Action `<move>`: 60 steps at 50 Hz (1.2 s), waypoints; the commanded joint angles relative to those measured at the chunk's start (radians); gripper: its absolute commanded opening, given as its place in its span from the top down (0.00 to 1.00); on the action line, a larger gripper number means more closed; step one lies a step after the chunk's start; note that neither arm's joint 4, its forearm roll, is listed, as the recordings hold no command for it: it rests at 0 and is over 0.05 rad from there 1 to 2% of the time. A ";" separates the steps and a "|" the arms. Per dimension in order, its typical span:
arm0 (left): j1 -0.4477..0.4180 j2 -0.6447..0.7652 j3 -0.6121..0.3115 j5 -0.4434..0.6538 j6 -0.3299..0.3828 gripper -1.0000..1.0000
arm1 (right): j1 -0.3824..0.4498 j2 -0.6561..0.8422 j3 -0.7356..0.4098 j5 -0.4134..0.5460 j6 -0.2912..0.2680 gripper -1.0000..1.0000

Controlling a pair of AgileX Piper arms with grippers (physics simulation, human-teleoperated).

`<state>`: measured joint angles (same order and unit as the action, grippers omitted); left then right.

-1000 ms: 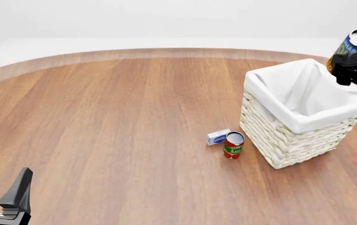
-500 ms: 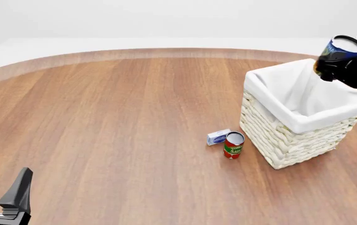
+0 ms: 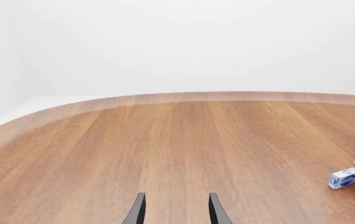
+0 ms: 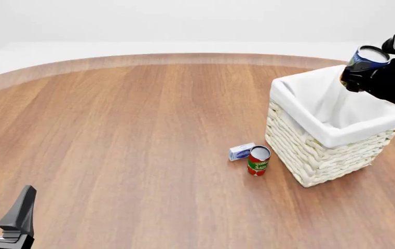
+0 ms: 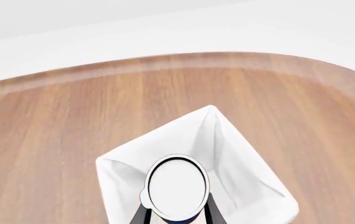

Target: Pick up the alphabet soup and the cream cheese box, and put them in the basket.

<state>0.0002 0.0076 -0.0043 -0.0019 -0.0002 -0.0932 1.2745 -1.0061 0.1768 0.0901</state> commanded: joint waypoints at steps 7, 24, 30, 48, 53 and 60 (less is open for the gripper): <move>0.000 0.000 0.000 0.000 0.000 0.00 | 0.005 0.050 -0.010 -0.035 0.012 1.00; 0.000 0.000 0.000 0.000 0.000 0.00 | 0.011 0.077 0.011 -0.065 0.007 1.00; 0.000 0.000 0.000 0.000 0.001 0.00 | 0.014 0.086 0.016 -0.074 0.009 1.00; 0.000 0.000 0.000 0.000 0.000 0.00 | 0.022 0.119 0.028 -0.101 0.009 1.00; 0.000 0.000 0.000 0.000 0.000 0.00 | 0.024 0.134 0.025 -0.110 0.009 1.00; 0.000 0.002 0.000 -0.001 0.000 0.00 | 0.026 0.154 0.025 -0.121 0.007 1.00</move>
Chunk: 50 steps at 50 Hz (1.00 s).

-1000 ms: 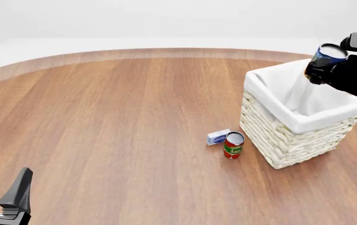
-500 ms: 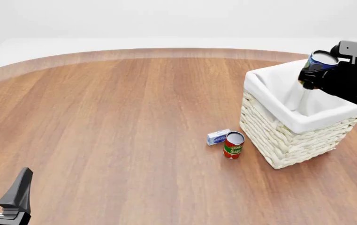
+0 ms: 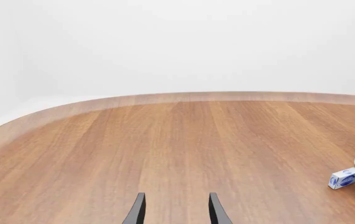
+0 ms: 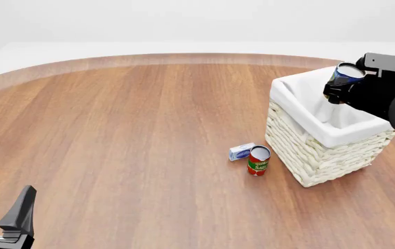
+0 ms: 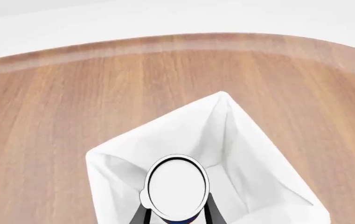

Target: Pick up the alphabet soup and the cream cheese box, and put them in the basket.

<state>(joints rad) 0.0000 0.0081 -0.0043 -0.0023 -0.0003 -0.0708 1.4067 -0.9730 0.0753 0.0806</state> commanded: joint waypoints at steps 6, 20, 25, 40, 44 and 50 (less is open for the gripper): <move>0.000 0.001 0.000 0.000 0.000 0.00 | 0.005 0.037 -0.012 -0.024 0.012 1.00; 0.000 0.001 -0.001 0.000 -0.001 0.00 | -0.002 0.051 -0.007 -0.033 0.005 1.00; 0.000 0.001 -0.001 -0.001 0.000 0.00 | -0.002 0.054 -0.001 -0.038 0.005 1.00; 0.000 0.002 -0.001 -0.001 -0.001 0.00 | -0.011 0.077 0.003 -0.055 0.005 1.00; 0.000 0.002 -0.001 -0.001 0.000 0.00 | -0.012 0.080 0.007 -0.058 0.004 1.00; 0.000 0.002 -0.001 -0.001 0.000 0.00 | -0.013 0.081 0.007 -0.059 0.005 1.00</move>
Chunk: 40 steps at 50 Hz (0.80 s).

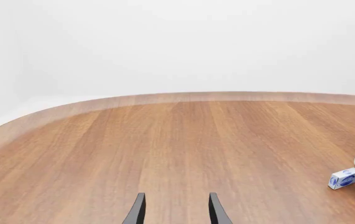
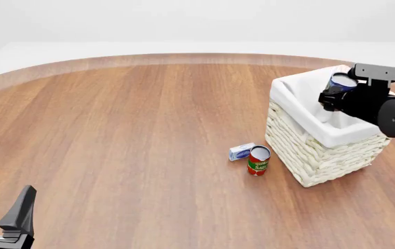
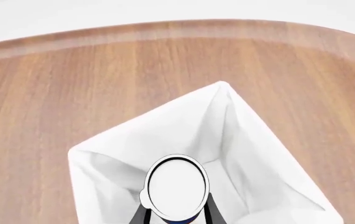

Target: Pick up the alphabet soup and the cream cheese box, and put them in the basket.

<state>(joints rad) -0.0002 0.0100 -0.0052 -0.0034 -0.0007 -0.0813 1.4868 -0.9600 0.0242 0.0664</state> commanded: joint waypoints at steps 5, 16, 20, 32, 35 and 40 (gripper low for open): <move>0.000 -0.001 0.000 0.001 0.000 0.00 | -0.002 0.002 -0.007 -0.008 0.019 1.00; 0.000 -0.001 0.000 0.001 0.000 0.00 | 0.002 0.007 -0.008 -0.009 0.017 1.00; 0.000 -0.001 0.000 0.001 0.000 0.00 | 0.004 0.008 -0.008 -0.008 0.018 0.00; 0.000 -0.001 0.000 0.000 0.000 0.00 | 0.000 -0.004 -0.012 0.001 0.016 0.00; 0.000 -0.001 0.000 0.000 0.000 0.00 | -0.002 -0.013 -0.018 0.008 0.010 0.00; 0.000 -0.001 0.000 0.000 0.000 0.00 | -0.013 -0.024 -0.030 0.008 0.003 0.00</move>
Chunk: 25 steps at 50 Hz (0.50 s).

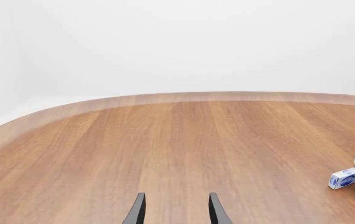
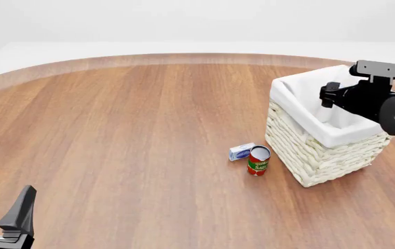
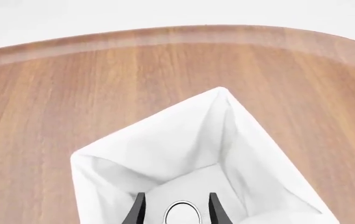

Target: Pick up the alphabet soup and the cream cheese box, and put them in the basket.

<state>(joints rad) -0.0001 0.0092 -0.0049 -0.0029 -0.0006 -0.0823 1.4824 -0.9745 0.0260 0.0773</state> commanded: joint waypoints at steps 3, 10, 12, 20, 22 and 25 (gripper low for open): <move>0.000 0.000 0.000 0.000 0.000 0.00 | -0.014 -0.026 -0.017 0.000 -0.014 0.00; 0.000 -0.001 0.000 0.001 0.000 0.00 | 0.021 -0.054 -0.036 0.022 -0.027 0.00; 0.000 -0.001 0.000 0.002 0.000 0.00 | 0.031 -0.069 -0.053 0.042 -0.045 0.00; 0.000 -0.001 0.000 0.001 0.000 0.00 | 0.048 -0.111 -0.106 0.139 -0.171 0.00; 0.000 -0.001 0.000 0.001 0.000 0.00 | 0.059 -0.117 -0.120 0.159 -0.196 0.00; 0.000 -0.001 0.000 0.001 0.000 0.00 | 0.056 -0.115 -0.137 0.171 -0.191 0.00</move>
<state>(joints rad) -0.0001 0.0082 -0.0051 -0.0018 -0.0005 -0.0417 1.3926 -1.0569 0.1285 -0.0456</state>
